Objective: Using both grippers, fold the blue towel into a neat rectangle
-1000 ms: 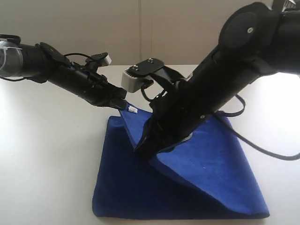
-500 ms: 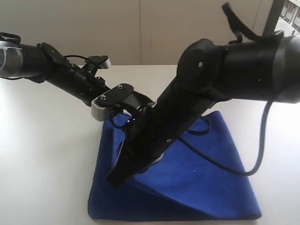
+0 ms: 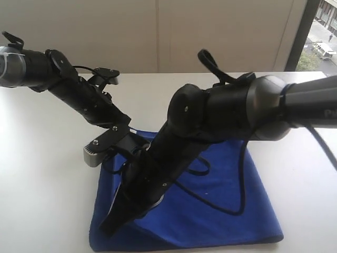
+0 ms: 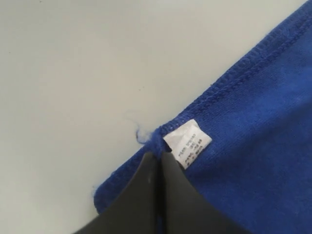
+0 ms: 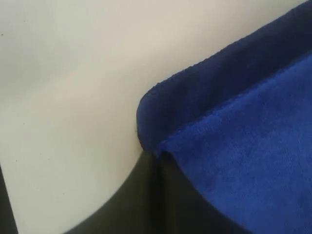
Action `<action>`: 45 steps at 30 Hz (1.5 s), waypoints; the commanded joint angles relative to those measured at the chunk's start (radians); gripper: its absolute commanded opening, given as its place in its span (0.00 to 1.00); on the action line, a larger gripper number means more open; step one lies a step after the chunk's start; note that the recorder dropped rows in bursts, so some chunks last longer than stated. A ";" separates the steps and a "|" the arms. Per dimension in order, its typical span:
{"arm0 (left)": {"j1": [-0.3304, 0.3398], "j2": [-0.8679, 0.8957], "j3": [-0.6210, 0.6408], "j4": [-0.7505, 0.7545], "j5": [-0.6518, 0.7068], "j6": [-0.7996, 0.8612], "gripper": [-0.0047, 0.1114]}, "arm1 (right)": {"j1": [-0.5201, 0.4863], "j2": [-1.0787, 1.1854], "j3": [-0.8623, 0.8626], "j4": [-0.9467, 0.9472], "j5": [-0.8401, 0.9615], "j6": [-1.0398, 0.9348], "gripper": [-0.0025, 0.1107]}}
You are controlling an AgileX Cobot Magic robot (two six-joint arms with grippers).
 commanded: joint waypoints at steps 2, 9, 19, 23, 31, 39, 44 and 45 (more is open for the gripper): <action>0.003 -0.010 -0.005 0.037 0.003 -0.024 0.04 | 0.023 0.031 0.003 0.029 -0.024 -0.013 0.02; 0.003 -0.012 -0.005 0.020 0.005 -0.039 0.04 | 0.022 0.001 0.003 -0.009 -0.018 -0.009 0.02; 0.001 -0.058 -0.019 0.001 0.008 -0.051 0.04 | 0.022 -0.146 -0.001 -0.189 -0.009 0.126 0.02; 0.001 -0.080 -0.030 0.008 0.016 -0.051 0.04 | 0.022 -0.163 -0.001 -0.192 -0.002 0.145 0.02; 0.001 -0.075 -0.028 0.141 0.035 -0.055 0.04 | 0.026 -0.098 -0.001 0.000 -0.027 0.037 0.02; 0.001 -0.041 -0.028 0.267 0.057 -0.105 0.04 | 0.026 0.007 -0.001 0.186 -0.027 -0.108 0.02; 0.001 -0.023 -0.028 0.306 0.071 -0.114 0.04 | 0.033 0.052 -0.001 0.241 -0.034 -0.158 0.02; 0.001 -0.019 -0.028 0.319 0.071 -0.121 0.04 | 0.039 0.059 -0.001 0.251 -0.034 -0.170 0.02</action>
